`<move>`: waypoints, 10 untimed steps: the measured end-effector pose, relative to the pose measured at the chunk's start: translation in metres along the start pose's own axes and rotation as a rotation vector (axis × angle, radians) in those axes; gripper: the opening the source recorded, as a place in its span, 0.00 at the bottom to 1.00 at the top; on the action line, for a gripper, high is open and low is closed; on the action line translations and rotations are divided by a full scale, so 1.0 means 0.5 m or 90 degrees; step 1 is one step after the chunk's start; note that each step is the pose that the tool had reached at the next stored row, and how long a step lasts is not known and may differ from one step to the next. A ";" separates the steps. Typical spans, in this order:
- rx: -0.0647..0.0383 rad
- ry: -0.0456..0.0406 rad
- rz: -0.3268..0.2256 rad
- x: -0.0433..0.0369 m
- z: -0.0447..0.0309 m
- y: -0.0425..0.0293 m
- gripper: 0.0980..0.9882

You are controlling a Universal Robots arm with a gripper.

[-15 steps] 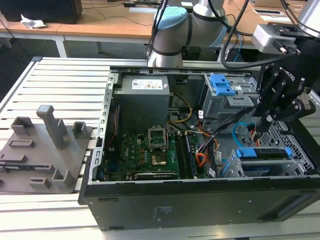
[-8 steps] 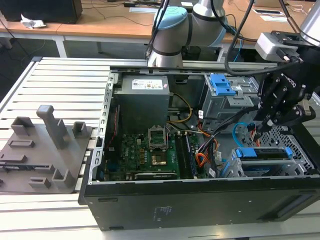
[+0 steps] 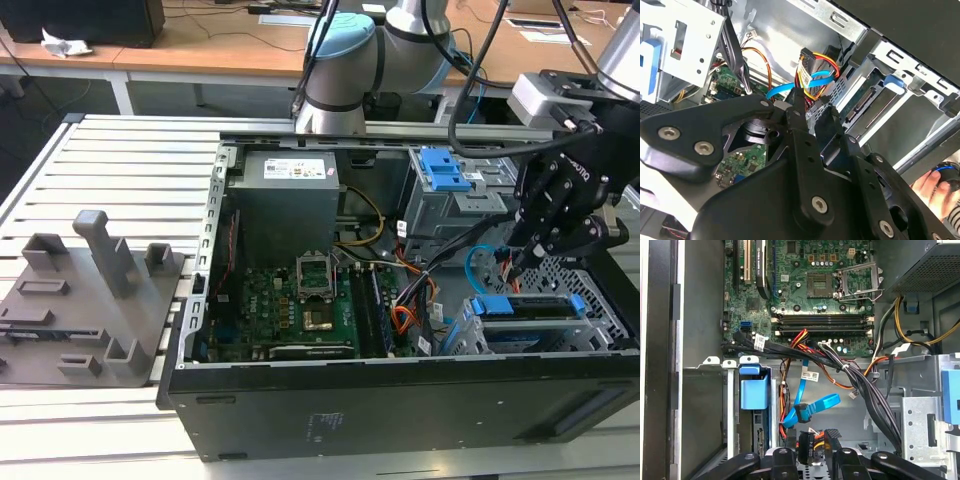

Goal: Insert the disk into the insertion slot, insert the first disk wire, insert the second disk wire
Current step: 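Insert the first disk wire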

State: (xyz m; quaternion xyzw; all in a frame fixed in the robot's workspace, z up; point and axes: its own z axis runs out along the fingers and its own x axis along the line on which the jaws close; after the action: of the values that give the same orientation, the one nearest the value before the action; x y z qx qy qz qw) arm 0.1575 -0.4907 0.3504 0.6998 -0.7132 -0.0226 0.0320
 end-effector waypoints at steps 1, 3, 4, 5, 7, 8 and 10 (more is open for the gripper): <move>0.000 0.0000 0.000 0.000 0.000 0.000 0.30; 0.000 0.0001 0.000 0.000 0.000 0.000 0.21; 0.000 0.0001 0.000 0.000 0.000 0.000 0.13; 0.000 0.0000 0.000 0.000 0.000 0.000 0.13; 0.000 0.0001 0.000 0.000 0.000 0.000 0.07; 0.000 0.0001 0.000 0.000 0.000 0.000 0.07; 0.000 0.0000 0.000 0.000 0.000 0.000 0.07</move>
State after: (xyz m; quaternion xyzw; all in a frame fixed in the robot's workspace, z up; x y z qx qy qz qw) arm 0.1575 -0.4909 0.3502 0.6998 -0.7132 -0.0226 0.0320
